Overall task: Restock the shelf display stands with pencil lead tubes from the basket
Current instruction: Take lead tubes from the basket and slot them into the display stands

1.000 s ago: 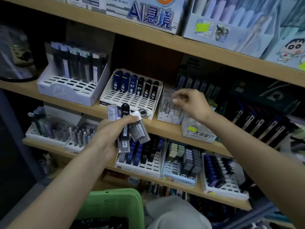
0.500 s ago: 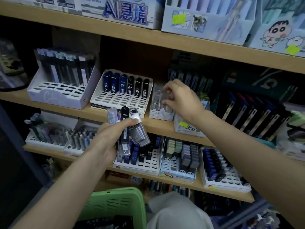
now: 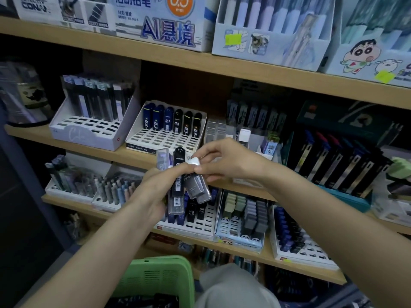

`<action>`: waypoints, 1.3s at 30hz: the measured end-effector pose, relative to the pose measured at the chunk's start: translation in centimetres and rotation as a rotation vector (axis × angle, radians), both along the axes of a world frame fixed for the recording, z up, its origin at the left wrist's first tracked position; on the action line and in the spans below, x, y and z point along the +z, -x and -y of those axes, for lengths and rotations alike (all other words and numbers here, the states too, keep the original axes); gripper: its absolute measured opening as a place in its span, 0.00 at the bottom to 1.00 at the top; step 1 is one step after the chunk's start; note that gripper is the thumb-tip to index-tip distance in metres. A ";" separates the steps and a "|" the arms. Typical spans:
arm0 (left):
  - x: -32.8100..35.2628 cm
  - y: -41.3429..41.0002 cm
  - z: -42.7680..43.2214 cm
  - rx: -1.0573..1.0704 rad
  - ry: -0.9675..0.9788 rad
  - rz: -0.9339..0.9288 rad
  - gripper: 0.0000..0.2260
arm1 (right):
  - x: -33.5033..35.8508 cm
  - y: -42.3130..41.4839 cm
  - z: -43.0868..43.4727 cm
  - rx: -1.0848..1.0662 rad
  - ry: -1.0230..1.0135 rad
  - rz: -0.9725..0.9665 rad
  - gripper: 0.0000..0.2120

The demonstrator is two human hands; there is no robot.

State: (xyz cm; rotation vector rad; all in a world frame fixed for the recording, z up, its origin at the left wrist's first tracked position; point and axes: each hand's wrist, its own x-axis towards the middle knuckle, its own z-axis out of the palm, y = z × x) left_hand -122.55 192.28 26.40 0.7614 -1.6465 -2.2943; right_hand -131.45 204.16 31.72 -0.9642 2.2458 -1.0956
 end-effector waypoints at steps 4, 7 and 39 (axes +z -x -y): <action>0.0 -0.2 -0.6 -0.014 0.000 0.006 0.14 | 0.1 -0.3 -1.3 -0.009 0.014 0.018 0.07; -0.1 0.1 -0.9 0.029 0.006 0.023 0.16 | 1.1 0.4 -2.7 -0.178 0.034 -0.118 0.09; 0.0 1.3 -2.6 -0.014 -0.050 0.007 0.16 | -1.4 8.8 -4.1 -0.365 -0.130 -0.907 0.11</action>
